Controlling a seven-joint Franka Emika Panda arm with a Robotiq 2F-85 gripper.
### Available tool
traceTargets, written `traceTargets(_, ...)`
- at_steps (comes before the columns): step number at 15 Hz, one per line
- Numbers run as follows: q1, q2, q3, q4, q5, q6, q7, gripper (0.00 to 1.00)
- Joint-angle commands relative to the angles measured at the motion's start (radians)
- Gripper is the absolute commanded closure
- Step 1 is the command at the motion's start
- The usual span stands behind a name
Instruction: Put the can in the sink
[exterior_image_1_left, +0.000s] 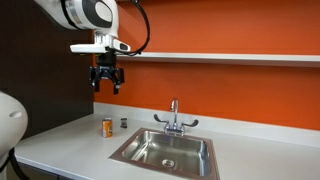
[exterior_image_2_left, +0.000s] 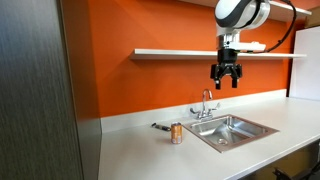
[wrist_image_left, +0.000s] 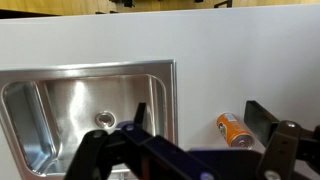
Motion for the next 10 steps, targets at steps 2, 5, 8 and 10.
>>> traceTargets(2, 0.001, 0.01, 0.002, 0.006, -0.002, 0.005, -0.004, 0.0)
traceTargets(5, 0.014, 0.061, 0.019, 0.03, -0.005, 0.023, -0.002, 0.0)
traceTargets(8, 0.044, 0.122, 0.037, 0.051, 0.001, 0.049, -0.01, 0.0)
traceTargets(10, 0.067, 0.167, 0.055, 0.067, 0.001, 0.064, -0.012, 0.0)
